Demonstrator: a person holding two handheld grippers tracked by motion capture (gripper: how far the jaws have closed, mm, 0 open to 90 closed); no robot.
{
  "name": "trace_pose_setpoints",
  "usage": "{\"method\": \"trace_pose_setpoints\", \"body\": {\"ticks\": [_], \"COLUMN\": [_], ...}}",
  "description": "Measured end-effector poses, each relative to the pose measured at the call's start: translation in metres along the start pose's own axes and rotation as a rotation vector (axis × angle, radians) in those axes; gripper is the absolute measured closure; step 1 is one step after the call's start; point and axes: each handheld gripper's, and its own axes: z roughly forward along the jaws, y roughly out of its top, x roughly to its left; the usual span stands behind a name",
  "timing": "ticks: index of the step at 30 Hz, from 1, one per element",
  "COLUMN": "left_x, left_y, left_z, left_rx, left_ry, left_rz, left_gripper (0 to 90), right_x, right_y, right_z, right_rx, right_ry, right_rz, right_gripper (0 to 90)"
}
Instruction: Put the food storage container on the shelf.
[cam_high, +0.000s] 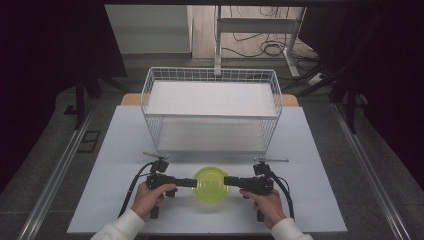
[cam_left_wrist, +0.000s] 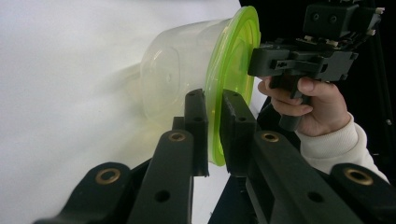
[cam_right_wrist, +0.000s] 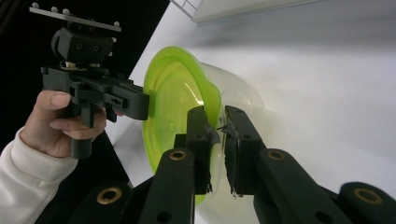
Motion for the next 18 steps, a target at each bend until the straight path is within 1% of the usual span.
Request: {"method": "trace_pose_setpoints", "body": {"ticks": [5,8,10,12,14,16,17,18], "left_x": [-0.005,-0.007,-0.008,-0.009,-0.012,-0.014,-0.016,-0.017], "left_y": [0.001,0.001,0.001,0.001,0.002,0.002,0.002,0.002], "left_z": [-0.002,-0.004,-0.004,-0.006,-0.006,-0.007,-0.008,-0.01], "left_rx": [-0.01,-0.014,-0.021,-0.017,-0.025,-0.026,-0.032,-0.028], "left_ry": [0.002,0.007,0.005,0.006,0.008,0.012,0.013,0.013], "left_rz": [0.023,0.029,0.035,0.047,0.048,0.062,0.062,0.076], "left_gripper": [82.8,82.8,82.8,82.8,82.8,82.8,82.8,82.8], "right_x": [0.003,0.005,0.006,0.007,0.008,0.01,0.011,0.012], "right_y": [0.002,0.003,0.003,0.004,0.004,0.005,0.005,0.005], "right_z": [-0.002,-0.004,-0.004,-0.005,-0.005,-0.006,-0.007,-0.007], "right_rx": [-0.009,-0.016,-0.021,-0.02,-0.022,-0.024,-0.027,-0.031], "right_ry": [0.009,0.012,0.01,0.013,0.013,0.012,0.013,0.014], "right_rz": [-0.01,-0.018,-0.033,-0.037,-0.046,-0.054,-0.056,-0.063], "right_gripper": [80.2,80.2,80.1,80.1,80.2,80.1,80.1,80.1]}}
